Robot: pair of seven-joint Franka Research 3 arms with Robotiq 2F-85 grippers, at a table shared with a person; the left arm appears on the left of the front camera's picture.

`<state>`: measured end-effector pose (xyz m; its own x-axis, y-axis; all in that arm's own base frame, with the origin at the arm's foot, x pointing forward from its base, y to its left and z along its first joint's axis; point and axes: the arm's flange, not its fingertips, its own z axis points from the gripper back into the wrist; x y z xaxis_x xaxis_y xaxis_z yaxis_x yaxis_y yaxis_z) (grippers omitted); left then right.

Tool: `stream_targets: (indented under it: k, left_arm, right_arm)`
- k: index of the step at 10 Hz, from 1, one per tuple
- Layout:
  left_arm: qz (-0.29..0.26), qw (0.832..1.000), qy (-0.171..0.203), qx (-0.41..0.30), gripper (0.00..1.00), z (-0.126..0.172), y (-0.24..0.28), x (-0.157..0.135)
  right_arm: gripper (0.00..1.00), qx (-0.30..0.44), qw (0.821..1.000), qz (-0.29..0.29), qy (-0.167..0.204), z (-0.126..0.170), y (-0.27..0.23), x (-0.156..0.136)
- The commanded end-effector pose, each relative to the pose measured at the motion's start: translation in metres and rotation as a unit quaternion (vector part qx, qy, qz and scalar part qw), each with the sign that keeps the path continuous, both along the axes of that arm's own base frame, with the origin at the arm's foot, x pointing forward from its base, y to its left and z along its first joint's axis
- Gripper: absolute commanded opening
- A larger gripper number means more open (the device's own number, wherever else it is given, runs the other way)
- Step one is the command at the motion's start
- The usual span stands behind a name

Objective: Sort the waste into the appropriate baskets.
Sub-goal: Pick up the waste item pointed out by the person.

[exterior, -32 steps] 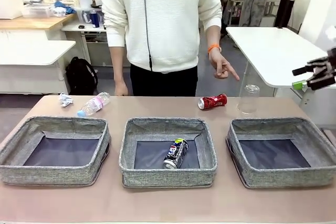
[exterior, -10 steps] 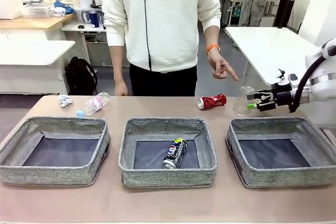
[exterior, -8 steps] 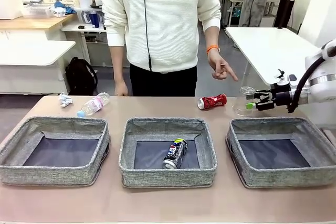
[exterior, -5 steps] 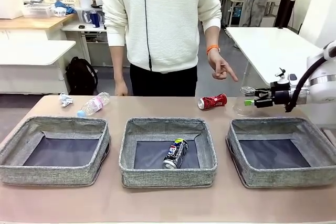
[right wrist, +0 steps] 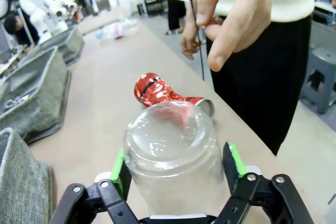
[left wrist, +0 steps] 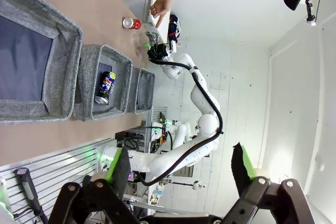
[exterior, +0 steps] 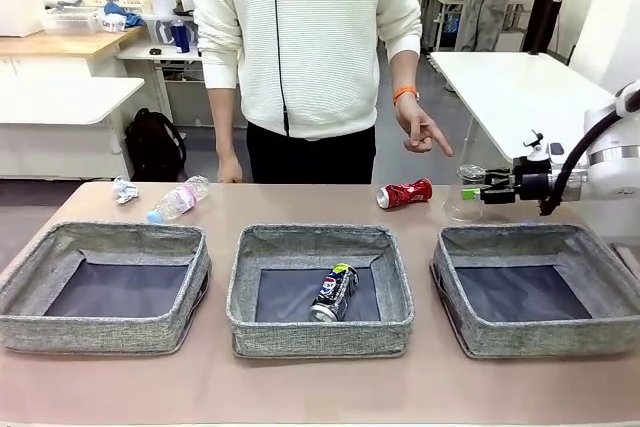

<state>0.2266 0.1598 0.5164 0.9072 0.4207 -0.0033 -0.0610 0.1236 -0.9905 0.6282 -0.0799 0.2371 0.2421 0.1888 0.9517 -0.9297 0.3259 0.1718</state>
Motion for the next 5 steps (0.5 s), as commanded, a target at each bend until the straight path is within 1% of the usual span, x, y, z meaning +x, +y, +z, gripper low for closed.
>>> stream_targets:
  k: [1,2,3,4,5]
  left_arm:
    - [-0.001,1.000,-0.013,-0.003,1.00,0.0006,0.0008,-0.0011]
    - [-0.001,1.000,-0.013,-0.003,1.00,0.0006,0.0008,-0.0011]
    - [-0.001,1.000,-0.013,-0.003,1.00,0.0006,0.0008,-0.0011]
    - [-0.001,1.000,-0.013,-0.003,1.00,0.0006,0.0008,-0.0011]
    - [-0.001,1.000,-0.013,-0.003,1.00,0.0006,0.0008,-0.0011]
  right_arm:
    - [0.60,0.007,1.000,-0.001,-0.016,0.0009,0.0003,0.0030]
    - [0.75,0.006,1.000,-0.002,-0.016,0.0000,-0.0001,0.0022]
    - [0.40,0.000,1.000,-0.002,-0.017,-0.0003,-0.0004,0.0017]
    - [0.55,-0.005,1.000,-0.003,-0.017,-0.0001,-0.0010,0.0015]
    - [0.20,-0.012,1.000,-0.002,-0.016,0.0000,-0.0014,0.0015]
